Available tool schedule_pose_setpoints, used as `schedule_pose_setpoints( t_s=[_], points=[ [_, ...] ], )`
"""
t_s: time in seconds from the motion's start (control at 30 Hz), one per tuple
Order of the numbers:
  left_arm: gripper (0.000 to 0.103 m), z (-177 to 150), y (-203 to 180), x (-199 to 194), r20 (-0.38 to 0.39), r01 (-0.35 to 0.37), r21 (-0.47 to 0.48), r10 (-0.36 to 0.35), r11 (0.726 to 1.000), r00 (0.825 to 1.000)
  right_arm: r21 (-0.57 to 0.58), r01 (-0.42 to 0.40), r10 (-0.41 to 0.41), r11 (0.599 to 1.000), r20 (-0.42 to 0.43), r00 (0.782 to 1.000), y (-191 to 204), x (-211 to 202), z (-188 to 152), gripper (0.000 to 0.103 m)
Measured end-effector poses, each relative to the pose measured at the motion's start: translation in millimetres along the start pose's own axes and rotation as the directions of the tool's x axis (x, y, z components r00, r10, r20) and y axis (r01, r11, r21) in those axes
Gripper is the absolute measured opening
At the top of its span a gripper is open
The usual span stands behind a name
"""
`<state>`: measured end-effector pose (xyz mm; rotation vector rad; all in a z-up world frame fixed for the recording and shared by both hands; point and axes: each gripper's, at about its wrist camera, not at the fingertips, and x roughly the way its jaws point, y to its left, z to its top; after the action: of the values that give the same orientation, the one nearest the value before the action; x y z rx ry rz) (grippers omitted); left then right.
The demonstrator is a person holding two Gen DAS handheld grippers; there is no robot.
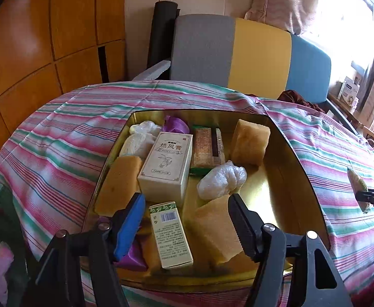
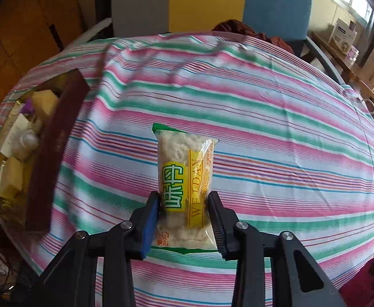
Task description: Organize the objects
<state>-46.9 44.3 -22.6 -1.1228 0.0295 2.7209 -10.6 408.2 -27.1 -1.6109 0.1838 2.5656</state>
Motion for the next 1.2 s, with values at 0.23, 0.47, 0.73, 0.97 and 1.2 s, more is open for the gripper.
schedule_pose_setpoints(
  t_s=[0.23, 0.47, 0.73, 0.97, 1.2],
  points=[
    [0.075, -4.5, 9.3, -2.7, 0.007, -0.026, -0.014, 0.026, 1.0, 1.0, -0.095, -0.17, 0.174, 0.981, 0.042, 0.984, 100.0, -25.5, 18.6, 0.038],
    [0.077, -6.3, 22.9, -5.2, 0.009, -0.04, -0.048, 0.041, 0.998, 0.999, -0.156, -0.203, 0.208, 0.967, 0.011, 0.978, 177.2, -13.6, 34.6, 0.038],
    [0.089, -4.9, 42.0, -6.3, 0.0, -0.067, -0.105, 0.067, 0.992, 0.998, -0.141, -0.11, 0.103, 0.984, -0.057, 0.993, 213.4, 33.5, 44.8, 0.038],
    [0.103, -7.9, 40.2, -9.2, 0.008, -0.1, -0.089, 0.101, 0.991, 0.995, -0.147, -0.072, 0.062, 0.986, -0.072, 0.995, 218.6, 55.7, 37.8, 0.041],
    [0.103, -8.6, 41.2, -11.1, -0.004, -0.133, -0.104, 0.133, 0.986, 0.991, -0.116, -0.114, 0.112, 0.987, -0.022, 0.994, 204.1, 47.6, 27.2, 0.042]
  ],
)
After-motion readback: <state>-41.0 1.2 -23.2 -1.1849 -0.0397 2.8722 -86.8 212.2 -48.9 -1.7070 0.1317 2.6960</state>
